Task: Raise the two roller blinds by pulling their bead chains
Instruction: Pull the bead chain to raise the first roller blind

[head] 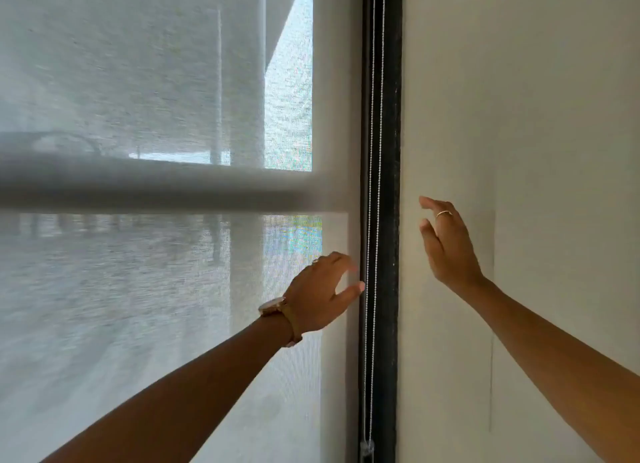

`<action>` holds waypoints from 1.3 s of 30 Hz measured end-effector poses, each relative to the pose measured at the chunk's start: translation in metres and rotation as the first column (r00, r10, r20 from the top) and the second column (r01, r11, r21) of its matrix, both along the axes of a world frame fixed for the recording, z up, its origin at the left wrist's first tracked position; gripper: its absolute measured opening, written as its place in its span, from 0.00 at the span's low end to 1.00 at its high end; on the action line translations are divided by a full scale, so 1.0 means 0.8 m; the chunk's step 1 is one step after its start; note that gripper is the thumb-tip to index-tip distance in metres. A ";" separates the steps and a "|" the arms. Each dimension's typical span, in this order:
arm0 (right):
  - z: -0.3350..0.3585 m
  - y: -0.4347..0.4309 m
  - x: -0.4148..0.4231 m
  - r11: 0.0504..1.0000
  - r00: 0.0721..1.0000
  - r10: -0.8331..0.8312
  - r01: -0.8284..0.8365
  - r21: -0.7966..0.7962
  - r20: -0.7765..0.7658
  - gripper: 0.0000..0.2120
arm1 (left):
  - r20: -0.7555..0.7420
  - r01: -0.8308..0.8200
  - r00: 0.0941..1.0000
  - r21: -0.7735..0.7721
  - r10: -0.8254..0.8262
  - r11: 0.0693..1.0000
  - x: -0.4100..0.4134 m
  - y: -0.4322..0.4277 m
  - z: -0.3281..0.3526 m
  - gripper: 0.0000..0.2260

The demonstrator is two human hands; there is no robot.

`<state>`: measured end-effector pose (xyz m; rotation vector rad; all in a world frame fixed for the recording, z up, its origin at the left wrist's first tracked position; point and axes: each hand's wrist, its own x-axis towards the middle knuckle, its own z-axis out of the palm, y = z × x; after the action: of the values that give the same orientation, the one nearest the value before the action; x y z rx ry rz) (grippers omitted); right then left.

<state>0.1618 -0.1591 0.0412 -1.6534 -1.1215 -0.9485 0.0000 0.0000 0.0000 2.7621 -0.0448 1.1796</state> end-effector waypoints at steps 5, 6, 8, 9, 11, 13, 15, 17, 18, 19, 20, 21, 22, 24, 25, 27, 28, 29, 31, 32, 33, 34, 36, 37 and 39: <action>-0.014 0.039 0.046 0.998 0.995 0.053 -0.055 -0.017 -0.088 0.17 | -0.083 0.119 0.984 -0.355 -0.158 0.927 0.096 0.032 -0.012 0.18; -0.015 0.046 0.059 0.998 0.993 0.056 -0.058 -0.017 -0.100 0.16 | -0.069 0.132 0.982 -0.407 -0.174 0.904 0.114 0.036 -0.009 0.17; -0.010 0.057 0.081 0.999 0.992 0.036 -0.038 -0.016 -0.120 0.16 | -0.013 0.173 0.979 -0.468 -0.203 0.866 0.149 0.046 0.000 0.14; -0.007 0.065 0.094 0.999 0.991 0.024 -0.027 -0.021 -0.132 0.15 | 0.013 0.196 0.976 -0.487 -0.217 0.851 0.169 0.053 0.006 0.13; 0.000 0.077 0.114 0.997 0.993 -0.007 -0.002 -0.077 -0.115 0.16 | 0.064 0.221 0.974 -0.489 -0.218 0.844 0.207 0.066 0.022 0.12; 0.002 0.083 0.126 0.975 0.998 -0.033 0.020 -0.221 -0.052 0.18 | 0.102 0.230 0.973 -0.484 -0.207 0.844 0.240 0.076 0.037 0.11; -0.003 0.084 0.136 0.937 0.997 -0.075 0.079 -0.340 0.025 0.19 | 0.128 0.233 0.972 -0.494 -0.195 0.838 0.271 0.082 0.044 0.11; -0.011 0.084 0.141 0.902 0.984 -0.138 0.173 -0.395 0.115 0.19 | 0.151 0.251 0.968 -0.522 -0.201 0.815 0.294 0.082 0.042 0.10; -0.013 0.084 0.142 0.898 0.978 -0.155 0.197 -0.393 0.136 0.20 | 0.172 0.267 0.963 -0.541 -0.206 0.797 0.303 0.082 0.040 0.10; -0.013 0.085 0.142 0.907 0.980 -0.148 0.189 -0.377 0.134 0.20 | 0.198 0.293 0.955 -0.558 -0.218 0.776 0.311 0.083 0.038 0.09; -0.012 0.085 0.140 0.926 0.986 -0.119 0.153 -0.346 0.117 0.19 | 0.219 0.317 0.948 -0.567 -0.232 0.760 0.319 0.086 0.035 0.09; -0.010 0.084 0.139 0.943 0.992 -0.088 0.112 -0.314 0.089 0.19 | 0.228 0.337 0.941 -0.564 -0.251 0.754 0.324 0.089 0.033 0.09; -0.006 0.084 0.137 0.957 0.996 -0.058 0.076 -0.280 0.073 0.19 | 0.229 0.350 0.936 -0.552 -0.266 0.757 0.325 0.092 0.034 0.09; -0.003 0.083 0.138 0.972 0.998 -0.016 0.029 -0.234 0.058 0.18 | 0.230 0.396 0.918 -0.572 -0.323 0.718 0.325 0.097 0.038 0.07; -0.003 0.083 0.139 0.974 0.999 -0.002 0.014 -0.225 0.052 0.18 | 0.253 0.440 0.895 -0.623 -0.366 0.647 0.321 0.099 0.044 0.07; -0.006 0.083 0.140 0.975 0.999 0.007 0.005 -0.223 0.054 0.19 | 0.321 0.514 0.837 -0.738 -0.444 0.436 0.314 0.102 0.057 0.06; -0.008 0.083 0.140 0.974 0.998 0.003 0.011 -0.226 0.059 0.20 | 0.339 0.524 0.818 -0.774 -0.465 0.356 0.311 0.105 0.063 0.08; -0.010 0.084 0.141 0.972 0.998 -0.009 0.024 -0.234 0.067 0.20 | 0.344 0.521 0.807 -0.798 -0.480 0.302 0.309 0.108 0.070 0.11; -0.014 0.084 0.142 0.965 0.996 -0.034 0.054 -0.256 0.082 0.19 | 0.348 0.530 0.785 -0.805 -0.512 0.267 0.305 0.111 0.090 0.15; -0.015 0.084 0.142 0.964 0.996 -0.039 0.058 -0.260 0.079 0.19 | 0.357 0.551 0.771 -0.789 -0.528 0.272 0.303 0.111 0.103 0.15; -0.016 0.084 0.142 0.965 0.996 -0.041 0.058 -0.257 0.073 0.18 | 0.376 0.581 0.750 -0.767 -0.544 0.271 0.298 0.111 0.119 0.16; -0.017 0.084 0.140 0.966 0.997 -0.039 0.055 -0.251 0.068 0.18 | 0.402 0.613 0.730 -0.742 -0.552 0.270 0.294 0.110 0.136 0.18; -0.019 0.086 0.138 0.972 0.999 -0.027 0.035 -0.232 0.041 0.18 | 0.441 0.653 0.722 -0.690 -0.533 0.314 0.282 0.106 0.167 0.19; -0.019 0.087 0.136 0.978 1.000 0.004 -0.007 -0.209 -0.014 0.18 | 0.440 0.651 0.743 -0.652 -0.505 0.389 0.279 0.103 0.176 0.19; -0.013 0.086 0.129 0.982 0.971 0.147 -0.166 -0.088 -0.190 0.19 | 0.455 0.639 0.769 -0.560 -0.449 0.528 0.276 0.096 0.180 0.17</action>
<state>0.2647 -0.0901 0.0309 -1.6693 -1.1722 -0.6339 0.2206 0.0768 0.1436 1.7081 -0.3963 1.0550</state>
